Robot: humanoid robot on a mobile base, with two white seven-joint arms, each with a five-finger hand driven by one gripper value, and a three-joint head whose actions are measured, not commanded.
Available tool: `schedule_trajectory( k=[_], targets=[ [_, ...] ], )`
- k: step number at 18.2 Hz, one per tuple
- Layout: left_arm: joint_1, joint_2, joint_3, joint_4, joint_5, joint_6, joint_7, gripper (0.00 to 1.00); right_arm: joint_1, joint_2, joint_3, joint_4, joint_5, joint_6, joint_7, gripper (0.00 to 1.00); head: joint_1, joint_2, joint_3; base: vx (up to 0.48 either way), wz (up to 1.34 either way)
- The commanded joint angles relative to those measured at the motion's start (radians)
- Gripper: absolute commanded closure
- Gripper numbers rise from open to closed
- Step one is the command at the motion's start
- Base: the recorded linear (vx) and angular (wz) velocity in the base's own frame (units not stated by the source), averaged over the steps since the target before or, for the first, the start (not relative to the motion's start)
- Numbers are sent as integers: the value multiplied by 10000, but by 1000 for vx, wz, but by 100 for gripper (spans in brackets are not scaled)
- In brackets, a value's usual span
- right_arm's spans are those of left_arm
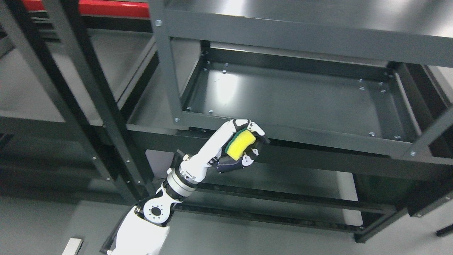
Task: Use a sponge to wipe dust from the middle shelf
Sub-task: 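Carry the sponge with the left hand up to the middle shelf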
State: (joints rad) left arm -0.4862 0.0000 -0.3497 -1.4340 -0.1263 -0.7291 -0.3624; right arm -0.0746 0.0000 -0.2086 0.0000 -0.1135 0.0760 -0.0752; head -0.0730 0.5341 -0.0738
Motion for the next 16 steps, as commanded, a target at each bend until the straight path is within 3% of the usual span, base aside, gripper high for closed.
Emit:
schedule_trajectory(
  k=[1, 6, 11, 16],
  targets=[
    [-3215, 175, -1150, -95, -1696, -563, -746, 100, -6, -175, 0, -175, 0, 7, 16, 0, 0, 0, 0, 10, -693],
    [-6100, 175, -1780, -95, -2523, -563, -809, 100, -6, -175, 0, -175, 0, 7, 16, 0, 0, -2, 0, 37, -416],
    [-8724, 175, -2498, 42, -4730, -563, -794, 100, -6, -175, 0, -175, 0, 7, 16, 0, 0, -2, 0, 30, -27],
    [-9020, 175, -2900, 1528, -6159, -563, -168, 100, -6, -175, 0, -175, 0, 7, 16, 0, 0, -2, 0, 12, 3]
  ],
)
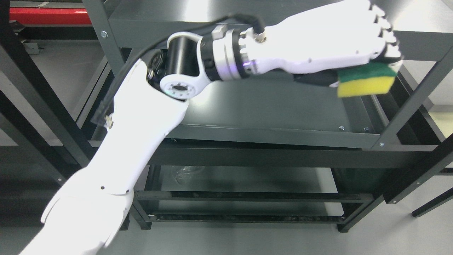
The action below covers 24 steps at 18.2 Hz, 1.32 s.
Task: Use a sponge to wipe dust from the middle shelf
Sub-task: 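Drag the sponge along the shelf surface toward the robot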
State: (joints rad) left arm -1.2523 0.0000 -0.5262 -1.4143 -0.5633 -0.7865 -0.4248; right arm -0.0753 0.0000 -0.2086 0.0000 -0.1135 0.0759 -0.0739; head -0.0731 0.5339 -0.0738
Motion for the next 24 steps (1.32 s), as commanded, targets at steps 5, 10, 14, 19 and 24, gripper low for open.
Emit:
schedule_trajectory(
  k=[5, 10, 14, 19, 24],
  targets=[
    [-1146, 175, -370, 1793, -2847, 42, 612, 100, 2, -175, 0, -175, 0, 7, 3, 0, 0, 0, 0, 0, 0],
    [-73, 175, 643, 1871, -3264, 11, 551, 100, 2, -175, 0, -175, 0, 7, 3, 0, 0, 0, 0, 0, 0],
    [98, 175, 1747, 1259, -3249, 11, 520, 100, 2, -175, 0, -175, 0, 7, 3, 0, 0, -1, 0, 0, 0],
    [144, 260, 3433, 812, -3172, 11, -504, 100, 2, -175, 0, -175, 0, 7, 3, 0, 0, -1, 0, 0, 0],
    [742, 322, 5320, 812, -3111, 11, -1503, 100, 2, -175, 0, -175, 0, 7, 3, 0, 0, -1, 0, 0, 0]
  ],
)
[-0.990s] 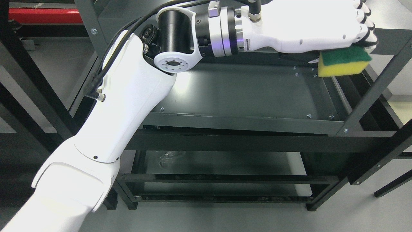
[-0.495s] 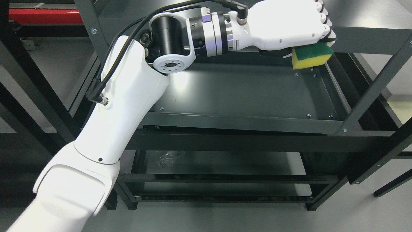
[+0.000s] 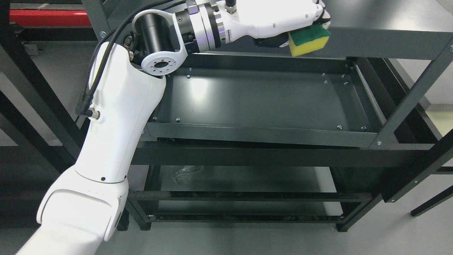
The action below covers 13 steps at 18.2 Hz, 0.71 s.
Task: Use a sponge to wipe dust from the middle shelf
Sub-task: 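Drag the sponge along the shelf surface toward the robot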
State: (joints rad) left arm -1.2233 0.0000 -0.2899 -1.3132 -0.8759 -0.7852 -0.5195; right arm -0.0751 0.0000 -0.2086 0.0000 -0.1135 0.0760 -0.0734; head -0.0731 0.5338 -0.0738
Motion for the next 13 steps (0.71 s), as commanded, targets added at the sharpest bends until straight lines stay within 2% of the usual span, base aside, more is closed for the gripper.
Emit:
schedule_trajectory(
  k=[1, 4, 7, 10, 13],
  targets=[
    [528, 337, 3370, -198, 137, -2, -846, 100, 0, -175, 0, -175, 0, 7, -2, 0, 0, 0, 0, 0, 0],
    [819, 399, 4032, -198, 810, -2, -1659, 100, 0, -175, 0, -175, 0, 7, -2, 0, 0, 0, 0, 0, 0],
    [1142, 826, 4232, -289, 2264, -2, -2870, 100, 0, -175, 0, -175, 0, 7, -2, 0, 0, 0, 0, 0, 0],
    [1158, 1242, 4463, -626, 3233, -2, -3196, 100, 0, -175, 15, -175, 0, 7, -2, 0, 0, 0, 0, 0, 0],
    [777, 892, 4433, -872, 3390, -2, -3181, 100, 0, -175, 0, -175, 0, 7, -2, 0, 0, 0, 0, 0, 0]
  ],
)
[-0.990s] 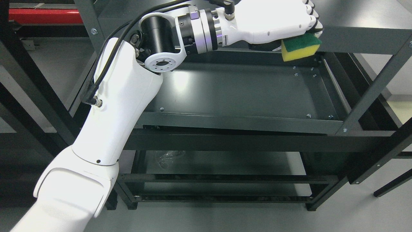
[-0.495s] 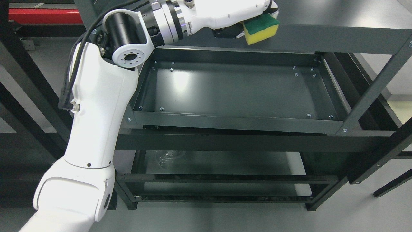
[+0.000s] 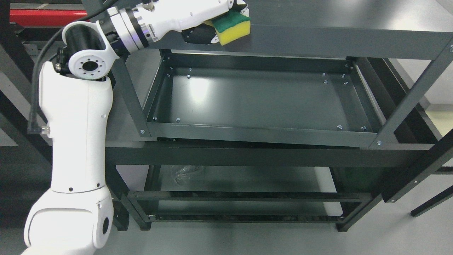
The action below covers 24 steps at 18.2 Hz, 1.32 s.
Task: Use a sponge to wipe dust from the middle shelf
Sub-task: 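Push the sponge back across the shelf away from the robot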
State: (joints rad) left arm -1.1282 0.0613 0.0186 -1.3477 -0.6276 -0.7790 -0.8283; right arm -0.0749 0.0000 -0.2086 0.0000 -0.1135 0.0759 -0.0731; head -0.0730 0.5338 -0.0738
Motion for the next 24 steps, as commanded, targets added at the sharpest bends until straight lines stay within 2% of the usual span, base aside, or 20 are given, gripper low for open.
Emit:
schedule_trajectory(
  k=[1, 2, 4, 6, 12, 13, 17, 20, 24],
  targets=[
    [-329, -88, 1226, -514, 877, -64, -92, 100, -2, -175, 0, -175, 0, 8, -5, 0, 0, 0, 0, 0, 0],
    [-406, -439, 936, -468, 801, -64, -108, 100, -2, -175, 0, -175, 0, 8, -5, 0, 0, 0, 0, 0, 0],
    [-514, -439, -486, -56, 434, -64, -108, 100, -2, -175, 0, -175, 0, 8, -5, 0, 0, 0, 0, 0, 0],
    [-759, -439, -2416, 512, 232, -64, 456, 100, -2, -175, 0, -175, 0, 8, -5, 0, 0, 0, 0, 0, 0],
    [-1480, -439, -5903, 345, 186, -64, 5347, 100, -2, -175, 0, -175, 0, 8, -5, 0, 0, 0, 0, 0, 0],
    [-1542, -439, -6607, 346, 186, -64, 5763, 100, -2, -175, 0, -175, 0, 8, -5, 0, 0, 0, 0, 0, 0],
    [-1788, -439, -9078, 361, -42, 1298, 6335, 100, -2, -175, 0, -175, 0, 8, -5, 0, 0, 0, 0, 0, 0],
    [-1818, -439, -9251, 605, -1483, 1930, 6320, 100, -2, -175, 0, -175, 0, 8, -5, 0, 0, 0, 0, 0, 0],
    [-1788, -439, -9315, 699, -1578, 1854, 6320, 100, -2, -175, 0, -175, 0, 8, -5, 0, 0, -1, 0, 0, 0]
  ],
)
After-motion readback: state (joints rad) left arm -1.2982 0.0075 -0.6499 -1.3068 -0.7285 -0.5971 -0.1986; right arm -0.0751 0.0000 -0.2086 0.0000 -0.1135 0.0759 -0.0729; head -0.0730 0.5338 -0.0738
